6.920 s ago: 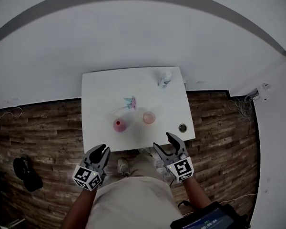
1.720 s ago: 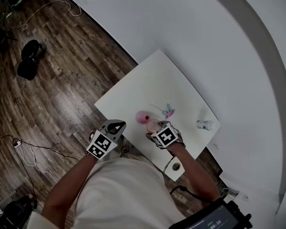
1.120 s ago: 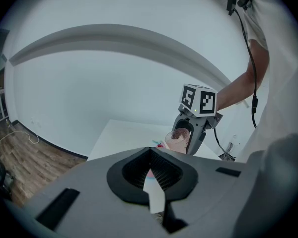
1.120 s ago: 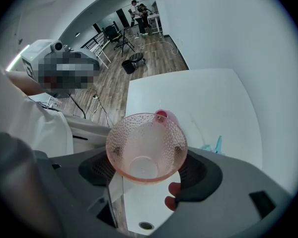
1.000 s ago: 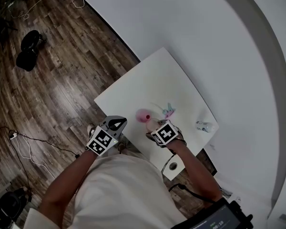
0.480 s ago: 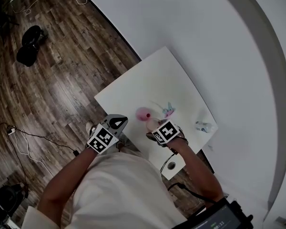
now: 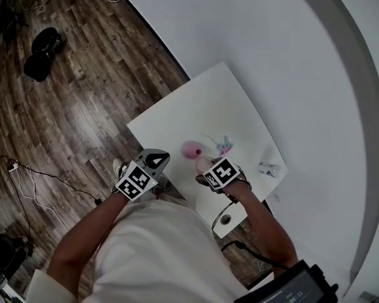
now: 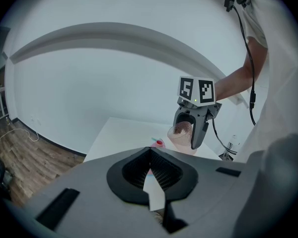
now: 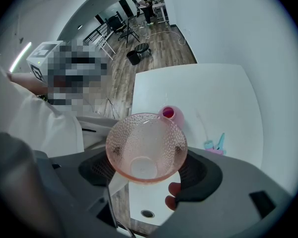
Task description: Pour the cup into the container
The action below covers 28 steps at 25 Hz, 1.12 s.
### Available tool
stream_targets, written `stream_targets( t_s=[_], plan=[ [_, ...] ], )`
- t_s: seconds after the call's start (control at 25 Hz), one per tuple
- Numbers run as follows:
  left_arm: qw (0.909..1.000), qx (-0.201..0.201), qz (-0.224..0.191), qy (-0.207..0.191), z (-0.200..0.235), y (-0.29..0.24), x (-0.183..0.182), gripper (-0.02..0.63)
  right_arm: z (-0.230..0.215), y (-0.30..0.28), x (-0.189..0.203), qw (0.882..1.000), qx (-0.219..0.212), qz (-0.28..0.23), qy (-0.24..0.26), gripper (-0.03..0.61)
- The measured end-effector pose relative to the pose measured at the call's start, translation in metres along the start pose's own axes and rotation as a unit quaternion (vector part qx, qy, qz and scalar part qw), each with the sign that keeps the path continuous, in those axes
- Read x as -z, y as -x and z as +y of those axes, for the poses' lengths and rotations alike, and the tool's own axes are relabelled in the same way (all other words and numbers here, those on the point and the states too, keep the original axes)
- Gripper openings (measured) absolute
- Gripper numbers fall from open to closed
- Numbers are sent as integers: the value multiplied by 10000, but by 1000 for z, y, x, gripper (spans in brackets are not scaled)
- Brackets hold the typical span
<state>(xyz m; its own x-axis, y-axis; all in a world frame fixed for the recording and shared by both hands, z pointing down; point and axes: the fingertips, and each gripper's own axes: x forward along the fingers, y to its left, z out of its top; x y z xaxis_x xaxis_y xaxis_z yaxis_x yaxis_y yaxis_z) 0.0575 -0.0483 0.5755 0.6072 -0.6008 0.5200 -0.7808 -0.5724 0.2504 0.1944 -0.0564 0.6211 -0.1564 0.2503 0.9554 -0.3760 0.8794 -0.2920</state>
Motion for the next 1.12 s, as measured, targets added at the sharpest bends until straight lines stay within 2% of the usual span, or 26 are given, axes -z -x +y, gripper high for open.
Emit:
stream_targets(
  t_s=[1.12],
  plan=[
    [9999,-16,-11,151,10,3,8,11,-8,-6,-6,9985,-248,496,-12,372]
  ],
)
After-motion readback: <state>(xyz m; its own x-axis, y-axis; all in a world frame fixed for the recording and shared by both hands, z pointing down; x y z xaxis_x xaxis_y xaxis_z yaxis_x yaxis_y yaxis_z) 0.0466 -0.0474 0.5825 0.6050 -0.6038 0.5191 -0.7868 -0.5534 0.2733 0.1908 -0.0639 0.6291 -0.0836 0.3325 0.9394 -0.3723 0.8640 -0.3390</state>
